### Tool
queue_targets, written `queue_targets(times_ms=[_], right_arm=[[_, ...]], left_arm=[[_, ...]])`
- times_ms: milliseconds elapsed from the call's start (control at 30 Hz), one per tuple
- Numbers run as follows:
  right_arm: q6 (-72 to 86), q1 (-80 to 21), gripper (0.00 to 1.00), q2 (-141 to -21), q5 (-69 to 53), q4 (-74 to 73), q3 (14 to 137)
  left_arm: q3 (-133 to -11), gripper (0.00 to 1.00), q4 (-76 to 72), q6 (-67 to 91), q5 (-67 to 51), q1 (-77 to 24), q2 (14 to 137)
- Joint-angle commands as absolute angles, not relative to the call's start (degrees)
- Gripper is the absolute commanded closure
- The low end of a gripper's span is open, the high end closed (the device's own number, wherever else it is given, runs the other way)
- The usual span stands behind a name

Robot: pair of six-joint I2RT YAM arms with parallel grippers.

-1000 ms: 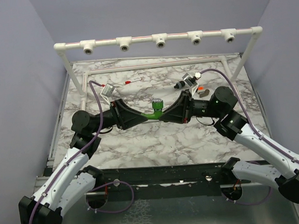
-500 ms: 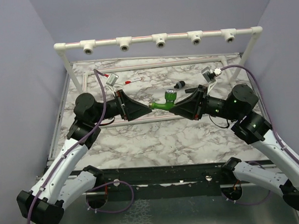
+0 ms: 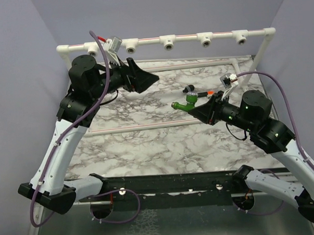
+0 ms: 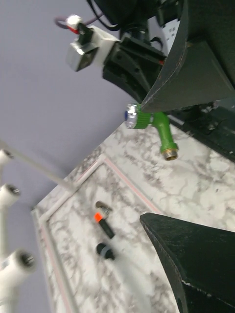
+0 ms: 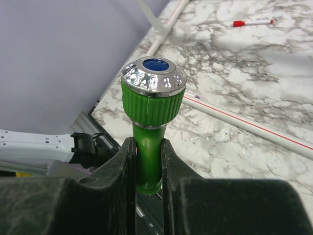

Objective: Install the water faucets

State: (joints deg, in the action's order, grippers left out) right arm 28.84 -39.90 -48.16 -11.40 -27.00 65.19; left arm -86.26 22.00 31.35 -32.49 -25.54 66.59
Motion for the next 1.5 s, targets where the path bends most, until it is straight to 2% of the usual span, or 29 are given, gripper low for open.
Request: queue_targets(times_ms=[0, 333, 633, 900, 1133, 1467], right_arm=[[27.3, -39.9, 1.0, -46.9, -5.2, -32.1, 66.1], [27.6, -39.9, 1.0, -46.3, -3.0, -34.2, 64.0], [27.6, -39.9, 0.99, -47.5, -4.8, -33.6, 63.8], [28.0, -39.9, 1.0, -47.4, -5.7, -33.4, 63.3], [29.3, -39.9, 1.0, -46.9, -6.6, -32.8, 61.4], [29.9, -39.9, 1.0, -46.8, -6.9, -33.8, 61.5]], left_arm=[[-98.1, 0.16, 30.2, 21.1, -21.9, -25.3, 71.2], [-116.4, 0.14, 29.5, 9.4, -2.8, -25.3, 82.7], [-121.4, 0.09, 22.3, 3.5, 9.9, -24.7, 91.7], [-120.9, 0.05, 14.6, 4.8, 1.0, -17.4, 95.9], [-124.9, 0.03, 13.7, 12.6, -14.7, -7.9, 102.4], [-124.5, 0.03, 10.8, 17.0, -16.5, -0.5, 106.9]])
